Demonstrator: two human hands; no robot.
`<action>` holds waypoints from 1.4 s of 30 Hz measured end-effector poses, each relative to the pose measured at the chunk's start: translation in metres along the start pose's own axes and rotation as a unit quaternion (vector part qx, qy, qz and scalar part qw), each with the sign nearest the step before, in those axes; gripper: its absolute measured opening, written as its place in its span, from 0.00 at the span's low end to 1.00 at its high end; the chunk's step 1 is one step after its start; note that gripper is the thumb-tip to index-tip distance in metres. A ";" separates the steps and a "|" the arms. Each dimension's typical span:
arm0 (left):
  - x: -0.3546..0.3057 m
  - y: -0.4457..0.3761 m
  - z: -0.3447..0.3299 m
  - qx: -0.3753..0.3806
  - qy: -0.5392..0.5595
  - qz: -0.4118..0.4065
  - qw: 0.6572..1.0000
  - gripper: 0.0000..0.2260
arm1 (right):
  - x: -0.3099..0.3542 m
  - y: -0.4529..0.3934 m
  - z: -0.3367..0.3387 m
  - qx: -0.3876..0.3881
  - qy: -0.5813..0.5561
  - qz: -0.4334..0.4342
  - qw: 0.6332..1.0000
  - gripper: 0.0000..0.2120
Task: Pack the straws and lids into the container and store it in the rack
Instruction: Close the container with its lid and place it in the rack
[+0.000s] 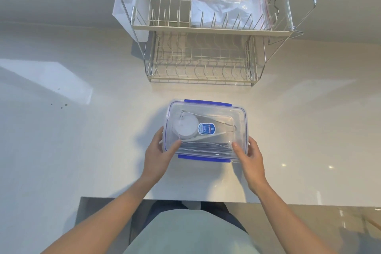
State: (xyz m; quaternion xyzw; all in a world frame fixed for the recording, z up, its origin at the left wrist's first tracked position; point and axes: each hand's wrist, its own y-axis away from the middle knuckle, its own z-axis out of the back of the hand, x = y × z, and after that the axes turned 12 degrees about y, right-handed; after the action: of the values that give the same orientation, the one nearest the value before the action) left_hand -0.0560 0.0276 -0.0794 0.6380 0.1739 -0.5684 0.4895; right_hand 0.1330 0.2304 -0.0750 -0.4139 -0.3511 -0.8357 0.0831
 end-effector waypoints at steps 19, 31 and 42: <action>-0.084 -0.056 -0.018 -0.038 0.046 -0.069 0.996 0.27 | 0.083 -0.047 0.007 -0.074 -0.115 0.039 0.990 0.07; -0.124 -0.156 -0.026 -0.054 0.060 -0.011 0.997 0.24 | 0.155 -0.129 0.005 -0.019 -0.130 0.007 0.991 0.04; -0.139 -0.184 -0.037 -0.079 0.042 -0.024 0.996 0.28 | 0.182 -0.165 0.001 -0.016 -0.144 0.011 0.989 0.27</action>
State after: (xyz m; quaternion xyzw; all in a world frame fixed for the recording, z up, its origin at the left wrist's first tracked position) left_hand -0.2192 0.1895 -0.0377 0.6162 0.2540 -0.5371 0.5170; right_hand -0.0549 0.3808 -0.0239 -0.5355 -0.3411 -0.7719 0.0338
